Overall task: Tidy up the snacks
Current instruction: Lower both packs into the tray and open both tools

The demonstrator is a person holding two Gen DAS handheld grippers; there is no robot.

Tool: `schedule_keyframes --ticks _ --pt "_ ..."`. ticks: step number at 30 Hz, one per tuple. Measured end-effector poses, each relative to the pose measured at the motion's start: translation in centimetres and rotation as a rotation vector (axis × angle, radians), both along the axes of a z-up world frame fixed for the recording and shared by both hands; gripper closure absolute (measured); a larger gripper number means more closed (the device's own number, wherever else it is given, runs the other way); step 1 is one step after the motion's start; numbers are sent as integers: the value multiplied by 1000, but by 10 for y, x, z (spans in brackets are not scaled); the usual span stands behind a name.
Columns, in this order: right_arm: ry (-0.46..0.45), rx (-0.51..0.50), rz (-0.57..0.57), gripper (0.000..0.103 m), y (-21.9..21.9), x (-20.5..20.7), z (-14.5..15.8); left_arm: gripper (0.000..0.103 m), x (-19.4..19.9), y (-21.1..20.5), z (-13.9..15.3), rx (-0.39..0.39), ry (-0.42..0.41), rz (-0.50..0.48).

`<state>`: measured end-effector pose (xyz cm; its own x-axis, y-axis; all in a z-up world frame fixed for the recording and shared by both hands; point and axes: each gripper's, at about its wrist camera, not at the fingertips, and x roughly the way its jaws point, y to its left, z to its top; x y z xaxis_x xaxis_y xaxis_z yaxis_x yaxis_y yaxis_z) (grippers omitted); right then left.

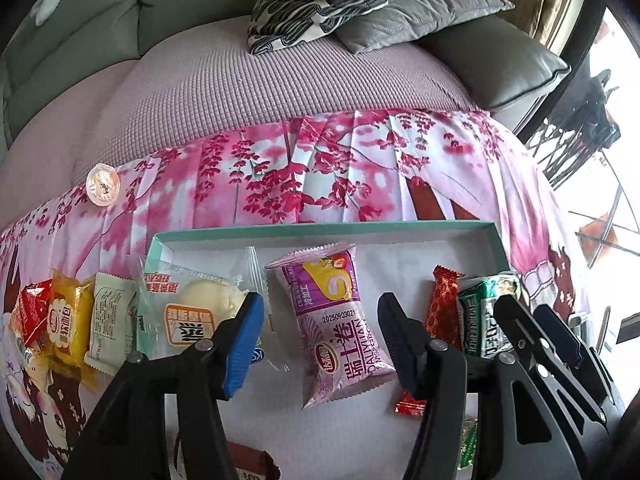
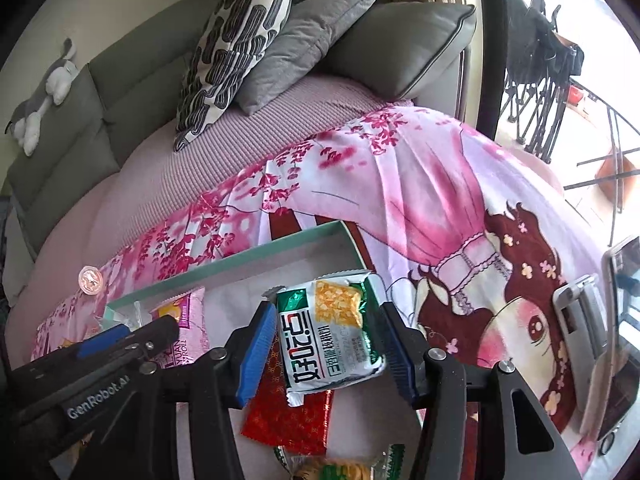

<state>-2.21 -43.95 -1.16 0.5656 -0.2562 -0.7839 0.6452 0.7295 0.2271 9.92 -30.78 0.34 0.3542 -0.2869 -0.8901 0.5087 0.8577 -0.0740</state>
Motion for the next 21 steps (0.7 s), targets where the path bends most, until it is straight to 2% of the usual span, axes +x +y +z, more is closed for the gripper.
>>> schedule_keyframes --ticks 2,5,8,9,11,15,18,21 --pt "13 -1 -8 40 -2 -2 1 34 0 3 3 -9 1 9" --pt "31 7 -23 38 -6 -7 1 34 -1 8 6 -21 9 22" --pt "56 -7 -42 31 -8 -12 3 33 -1 12 9 -24 9 36" --pt "64 -13 -46 29 -9 -14 4 31 -1 13 10 -26 5 41" --pt "79 -28 -50 27 -10 -17 6 20 -2 15 13 -32 -4 48" --pt "91 -58 -42 25 -9 -20 10 20 -4 20 20 -39 -23 58" --pt "86 -76 -31 15 -7 -21 13 11 -5 28 25 -52 -40 88" --pt "92 -90 -20 14 -4 -21 16 11 -5 41 31 -59 -59 116"
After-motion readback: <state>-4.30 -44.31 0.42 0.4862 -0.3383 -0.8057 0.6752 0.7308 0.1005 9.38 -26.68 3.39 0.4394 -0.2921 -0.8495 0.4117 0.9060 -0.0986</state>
